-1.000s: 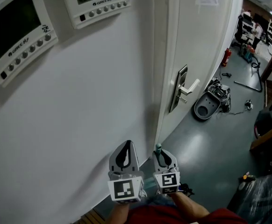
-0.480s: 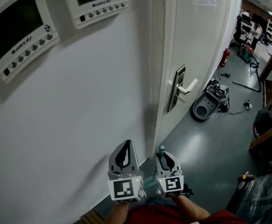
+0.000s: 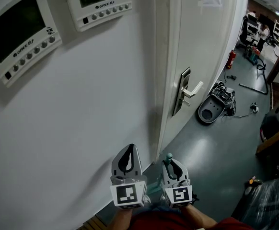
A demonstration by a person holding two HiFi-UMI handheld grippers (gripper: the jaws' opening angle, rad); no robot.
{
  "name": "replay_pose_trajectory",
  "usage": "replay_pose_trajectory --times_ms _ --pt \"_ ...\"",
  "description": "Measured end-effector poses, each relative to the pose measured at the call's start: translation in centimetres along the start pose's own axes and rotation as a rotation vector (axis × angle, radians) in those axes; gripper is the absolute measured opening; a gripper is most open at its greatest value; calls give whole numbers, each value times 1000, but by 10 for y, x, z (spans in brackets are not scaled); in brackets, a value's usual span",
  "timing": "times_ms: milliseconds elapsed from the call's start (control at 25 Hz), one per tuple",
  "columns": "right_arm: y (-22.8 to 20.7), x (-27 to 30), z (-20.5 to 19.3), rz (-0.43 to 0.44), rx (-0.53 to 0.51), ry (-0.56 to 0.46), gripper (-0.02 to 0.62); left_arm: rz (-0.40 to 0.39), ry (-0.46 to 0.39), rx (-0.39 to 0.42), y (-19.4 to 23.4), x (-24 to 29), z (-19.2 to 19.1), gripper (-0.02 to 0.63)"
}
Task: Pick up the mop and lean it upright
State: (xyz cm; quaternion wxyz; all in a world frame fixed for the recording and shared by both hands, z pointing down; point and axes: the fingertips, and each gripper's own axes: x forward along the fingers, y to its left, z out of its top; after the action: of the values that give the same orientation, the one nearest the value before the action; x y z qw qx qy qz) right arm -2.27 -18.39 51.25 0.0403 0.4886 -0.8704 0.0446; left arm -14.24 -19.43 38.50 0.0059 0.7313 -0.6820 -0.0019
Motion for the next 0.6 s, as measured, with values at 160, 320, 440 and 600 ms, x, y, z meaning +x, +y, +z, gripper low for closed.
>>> replay_pose_trajectory --times_ms 160,320,440,600 --pt "-1 -3 11 -15 -14 -36 104 -6 -5 2 0 1 0 14" --pt "-1 2 46 -8 -50 -115 104 -10 -1 3 0 3 -1 14" --pt "0 2 64 -9 -81 -154 104 -12 -4 3 -1 5 0 14" --pt "1 -2 87 -19 -99 -203 104 -12 -12 11 0 8 4 14"
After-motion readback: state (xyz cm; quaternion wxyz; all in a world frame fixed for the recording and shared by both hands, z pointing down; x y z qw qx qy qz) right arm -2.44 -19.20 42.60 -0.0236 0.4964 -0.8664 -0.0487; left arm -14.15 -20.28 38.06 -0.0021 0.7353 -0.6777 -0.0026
